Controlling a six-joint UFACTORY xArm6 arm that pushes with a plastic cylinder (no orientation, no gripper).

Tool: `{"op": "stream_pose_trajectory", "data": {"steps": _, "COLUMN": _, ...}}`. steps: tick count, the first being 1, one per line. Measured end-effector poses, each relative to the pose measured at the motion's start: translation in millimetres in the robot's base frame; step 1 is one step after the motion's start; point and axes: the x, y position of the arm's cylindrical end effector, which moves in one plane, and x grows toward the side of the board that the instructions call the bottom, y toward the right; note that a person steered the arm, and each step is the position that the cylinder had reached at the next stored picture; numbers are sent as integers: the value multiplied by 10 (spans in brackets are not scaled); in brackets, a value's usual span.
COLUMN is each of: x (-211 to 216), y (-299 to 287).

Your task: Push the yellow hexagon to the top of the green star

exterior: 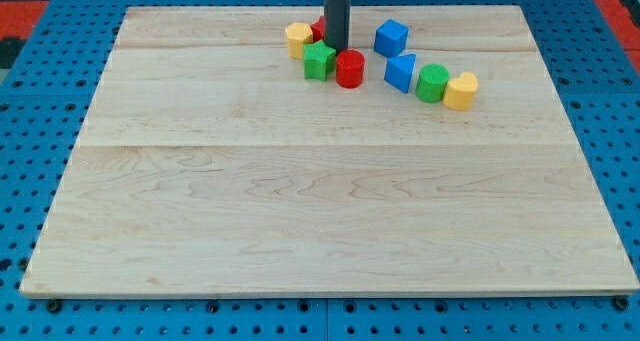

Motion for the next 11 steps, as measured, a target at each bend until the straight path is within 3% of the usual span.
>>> {"op": "stream_pose_trajectory", "data": {"steps": 1, "x": 348, "y": -579}}
{"op": "stream_pose_trajectory", "data": {"steps": 6, "x": -872, "y": 118}}
{"op": "stream_pose_trajectory", "data": {"steps": 7, "x": -927, "y": -188}}
{"op": "stream_pose_trajectory", "data": {"steps": 8, "x": -633, "y": -624}}
{"op": "stream_pose_trajectory", "data": {"steps": 9, "x": 44, "y": -611}}
{"op": "stream_pose_trajectory", "data": {"steps": 10, "x": 367, "y": -515}}
{"op": "stream_pose_trajectory", "data": {"steps": 11, "x": 267, "y": 53}}
